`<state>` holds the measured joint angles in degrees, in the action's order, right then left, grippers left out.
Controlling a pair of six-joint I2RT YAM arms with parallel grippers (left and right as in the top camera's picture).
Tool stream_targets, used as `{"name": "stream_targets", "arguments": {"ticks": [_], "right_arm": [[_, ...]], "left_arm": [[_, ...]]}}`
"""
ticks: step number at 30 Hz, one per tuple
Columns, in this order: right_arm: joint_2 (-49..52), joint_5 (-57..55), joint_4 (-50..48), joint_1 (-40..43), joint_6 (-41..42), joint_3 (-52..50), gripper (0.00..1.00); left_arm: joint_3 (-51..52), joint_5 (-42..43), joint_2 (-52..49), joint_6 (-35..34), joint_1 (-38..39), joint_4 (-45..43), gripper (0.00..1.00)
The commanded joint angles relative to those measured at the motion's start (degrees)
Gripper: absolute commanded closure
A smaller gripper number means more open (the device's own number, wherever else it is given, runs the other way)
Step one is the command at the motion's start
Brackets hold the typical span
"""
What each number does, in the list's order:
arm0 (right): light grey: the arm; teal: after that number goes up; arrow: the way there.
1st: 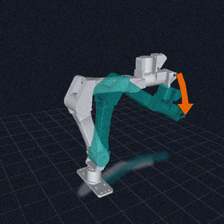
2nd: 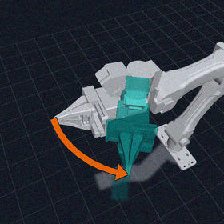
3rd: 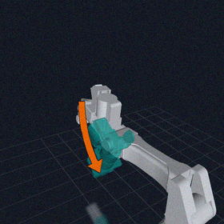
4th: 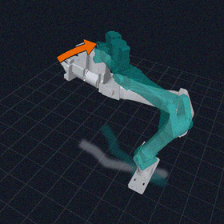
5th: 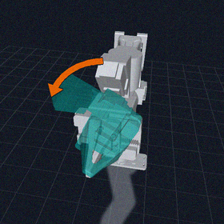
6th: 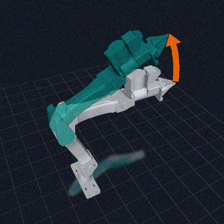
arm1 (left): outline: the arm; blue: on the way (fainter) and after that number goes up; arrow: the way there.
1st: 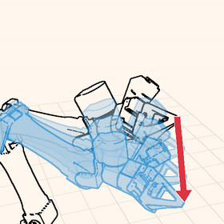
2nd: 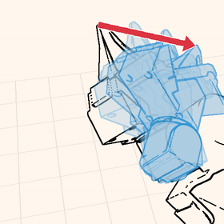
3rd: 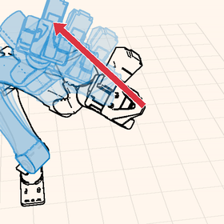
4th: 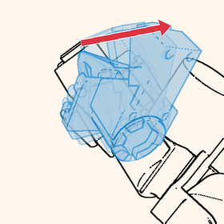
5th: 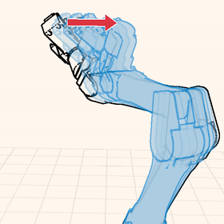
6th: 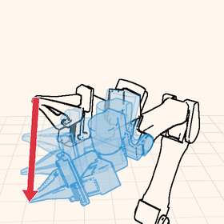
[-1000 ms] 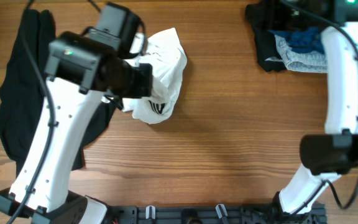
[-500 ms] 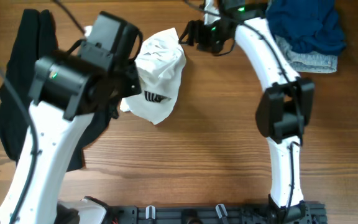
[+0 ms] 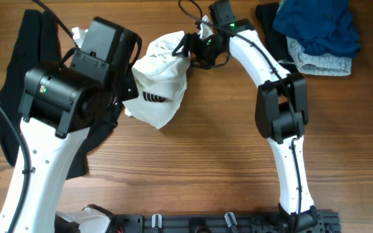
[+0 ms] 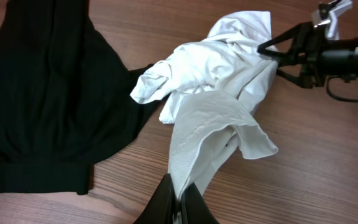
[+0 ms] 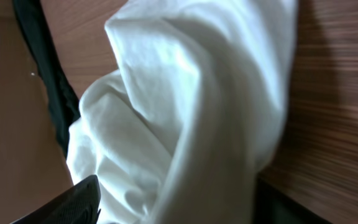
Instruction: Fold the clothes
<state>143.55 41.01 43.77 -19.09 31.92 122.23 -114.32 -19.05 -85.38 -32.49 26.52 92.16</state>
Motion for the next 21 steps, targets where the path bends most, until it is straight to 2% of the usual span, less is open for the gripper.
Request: {"name": "stream_targets", "arguments": {"ticks": [1, 3, 5, 6, 8, 13, 17, 21], "right_arm": [[1.4, 1.4, -4.8, -0.6, 4.3, -0.9, 0.28], [1.4, -0.5, -6.9, -0.8, 4.2, -0.9, 0.54], [1.4, -4.2, -6.8, -0.6, 2.5, -0.9, 0.88], [1.4, -4.1, -6.5, -0.1, 0.5, -0.8, 0.96], [0.0, -4.3, -4.0, 1.7, -3.7, -0.7, 0.96], [-9.8, -13.2, 7.3, 7.9, -13.2, -0.6, 0.95], [-21.8, -15.3, 17.9, 13.1, -19.5, -0.6, 0.96], [-26.3, -22.6, 26.0, 14.4, -21.5, -0.6, 0.95]], "left_arm": [[0.1, -1.6, 0.6, -1.0, -0.1, 0.0, 0.96], [0.1, -1.6, 0.6, -1.0, -0.1, 0.0, 0.96], [0.1, -1.6, 0.6, -1.0, -0.1, 0.0, 0.96], [0.1, -1.9, 0.6, -1.0, -0.1, 0.0, 0.96], [0.1, -3.3, 0.6, -1.0, -0.1, -0.2, 0.96], [0.1, -6.0, 0.7, -1.0, -2.8, -3.3, 0.96], [0.1, -11.6, 0.6, -1.0, -9.5, -4.9, 0.96], [0.1, -14.7, 0.6, -0.6, -16.7, -4.9, 0.96]]}}
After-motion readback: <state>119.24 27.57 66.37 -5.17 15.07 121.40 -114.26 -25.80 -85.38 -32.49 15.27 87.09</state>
